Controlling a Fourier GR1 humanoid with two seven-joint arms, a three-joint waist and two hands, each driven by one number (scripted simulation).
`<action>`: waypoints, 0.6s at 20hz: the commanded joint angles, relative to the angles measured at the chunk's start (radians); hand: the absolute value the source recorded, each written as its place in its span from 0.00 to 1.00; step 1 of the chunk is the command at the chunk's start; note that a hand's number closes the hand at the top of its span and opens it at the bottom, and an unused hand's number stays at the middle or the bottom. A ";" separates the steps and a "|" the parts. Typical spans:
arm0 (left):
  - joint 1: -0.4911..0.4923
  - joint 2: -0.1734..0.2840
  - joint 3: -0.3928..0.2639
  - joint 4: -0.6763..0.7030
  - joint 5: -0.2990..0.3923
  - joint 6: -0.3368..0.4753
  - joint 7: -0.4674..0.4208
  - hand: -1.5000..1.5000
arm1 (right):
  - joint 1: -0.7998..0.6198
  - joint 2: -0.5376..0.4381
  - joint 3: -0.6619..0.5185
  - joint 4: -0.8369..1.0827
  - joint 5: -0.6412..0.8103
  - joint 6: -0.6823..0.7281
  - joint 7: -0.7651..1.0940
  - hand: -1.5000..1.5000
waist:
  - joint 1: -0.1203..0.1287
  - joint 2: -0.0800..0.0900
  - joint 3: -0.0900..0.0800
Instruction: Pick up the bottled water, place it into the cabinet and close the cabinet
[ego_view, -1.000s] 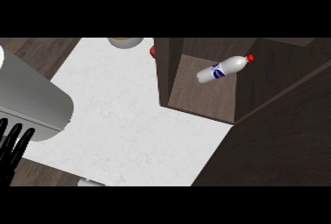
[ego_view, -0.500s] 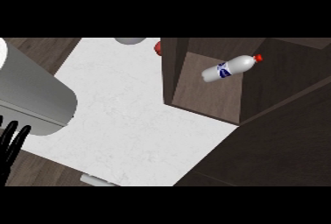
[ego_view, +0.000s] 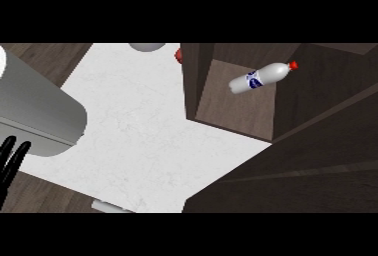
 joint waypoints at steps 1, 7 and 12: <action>0.004 0.006 0.001 0.013 0.009 -0.015 0.008 0.00 | -0.138 0.065 0.002 0.085 0.048 -0.067 0.112 1.00 | -0.002 -0.009 0.000; 0.004 0.002 0.011 0.024 0.023 -0.022 0.005 0.00 | -0.343 0.135 -0.040 0.243 0.049 -0.105 0.242 1.00 | -0.013 -0.015 0.004; 0.017 0.006 0.019 0.036 0.023 -0.023 0.007 0.00 | -0.476 0.212 -0.076 0.382 0.054 -0.148 0.316 1.00 | -0.024 -0.022 0.009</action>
